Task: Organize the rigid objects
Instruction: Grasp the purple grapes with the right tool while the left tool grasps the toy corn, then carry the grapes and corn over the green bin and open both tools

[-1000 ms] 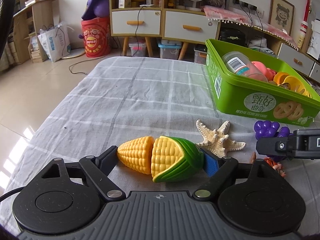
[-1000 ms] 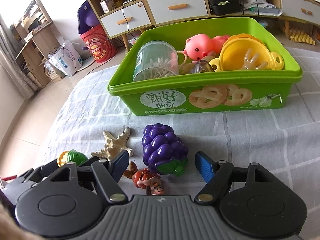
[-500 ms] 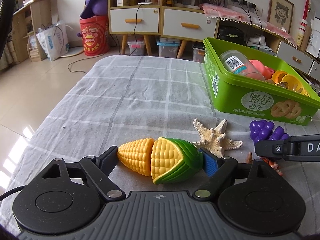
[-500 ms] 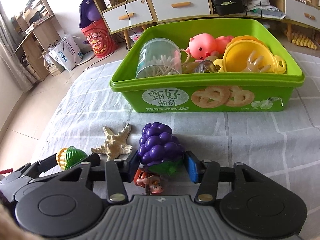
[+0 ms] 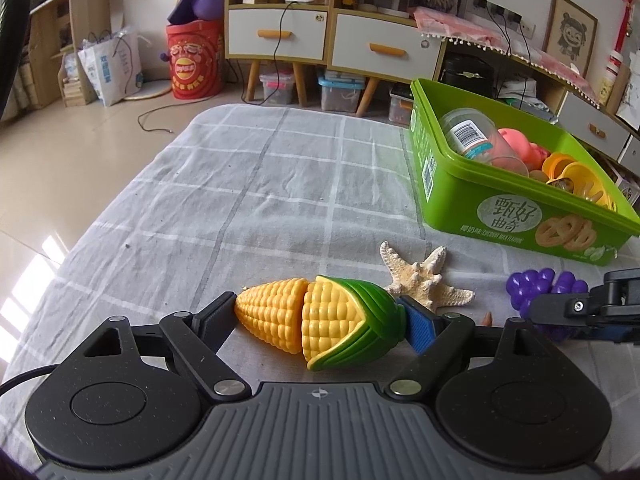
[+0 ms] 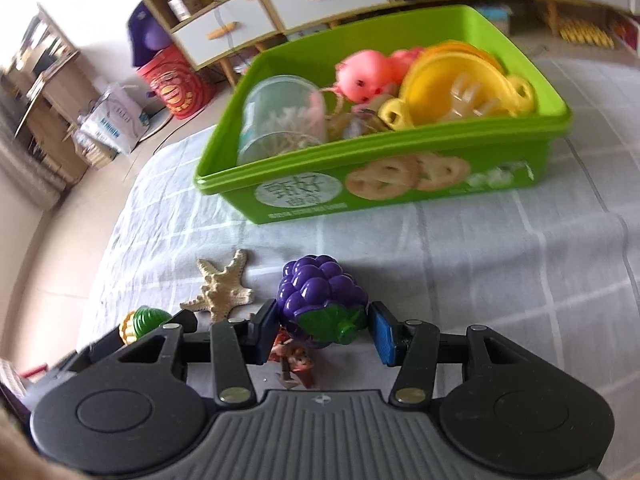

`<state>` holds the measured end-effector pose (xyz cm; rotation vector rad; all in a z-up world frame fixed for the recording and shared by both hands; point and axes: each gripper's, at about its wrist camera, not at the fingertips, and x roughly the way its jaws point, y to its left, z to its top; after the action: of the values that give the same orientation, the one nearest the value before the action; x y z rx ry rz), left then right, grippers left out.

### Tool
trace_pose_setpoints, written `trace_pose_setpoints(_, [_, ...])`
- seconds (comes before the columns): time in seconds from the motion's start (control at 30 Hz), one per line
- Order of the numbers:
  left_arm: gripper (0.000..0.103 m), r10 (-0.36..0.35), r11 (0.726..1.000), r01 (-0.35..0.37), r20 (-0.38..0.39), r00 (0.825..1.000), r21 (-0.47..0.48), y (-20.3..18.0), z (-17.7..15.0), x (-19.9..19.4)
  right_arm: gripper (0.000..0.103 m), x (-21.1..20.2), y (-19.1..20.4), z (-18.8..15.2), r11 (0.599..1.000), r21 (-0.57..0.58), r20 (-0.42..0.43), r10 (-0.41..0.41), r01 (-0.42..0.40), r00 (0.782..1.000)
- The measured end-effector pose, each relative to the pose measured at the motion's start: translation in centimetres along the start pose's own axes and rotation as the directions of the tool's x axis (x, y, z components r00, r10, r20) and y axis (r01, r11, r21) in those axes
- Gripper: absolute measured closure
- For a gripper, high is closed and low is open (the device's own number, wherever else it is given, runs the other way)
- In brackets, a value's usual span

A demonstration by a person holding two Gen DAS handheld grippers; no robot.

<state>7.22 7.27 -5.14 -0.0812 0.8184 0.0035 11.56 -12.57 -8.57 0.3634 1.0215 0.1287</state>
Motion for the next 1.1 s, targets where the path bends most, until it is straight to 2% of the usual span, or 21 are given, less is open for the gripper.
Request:
trace_pose_setpoints(0.2, [0.017, -0.006, 1.000, 0.007, -0.022, 1.000, 0.008, -0.9, 0.3, -0.1, 0.069, -1.0, -1.5, 0.4, 0.995, 0.097, -0.017, 0.007, -0.005, 1.000])
trace_pose_setpoints(0.57, [0.017, -0.032, 0.999, 0.033, -0.017, 0.999, 0.033, -2.6, 1.1, -1.0, 0.069, -3.0, -2.4, 1.0, 0.995, 0.102, 0.002, -0.012, 0.011, 1.000])
trace_pose_setpoints(1.1, [0.017, -0.095, 0.994, 0.093, 0.030, 0.995, 0.057, -6.2, 2.6, -2.8, 0.070, -7.9, -4.9, 2.3, 0.982, 0.184, 0.128, 0.007, -0.031, 0.992])
